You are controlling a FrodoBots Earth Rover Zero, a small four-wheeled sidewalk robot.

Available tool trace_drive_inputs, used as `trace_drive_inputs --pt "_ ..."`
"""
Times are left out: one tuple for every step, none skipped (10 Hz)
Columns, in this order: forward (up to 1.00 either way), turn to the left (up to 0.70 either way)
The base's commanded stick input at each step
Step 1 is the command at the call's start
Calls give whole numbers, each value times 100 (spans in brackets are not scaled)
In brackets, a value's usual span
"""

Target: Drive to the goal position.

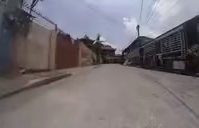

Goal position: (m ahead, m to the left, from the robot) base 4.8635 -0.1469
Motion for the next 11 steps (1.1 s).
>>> trace_drive_inputs --pt "100 0" --pt "100 0" --pt "100 0" --pt "100 0" --pt "100 0" --pt "100 0" --pt "100 0" --pt "100 0" --pt "100 0" --pt "100 0" --pt "100 0"
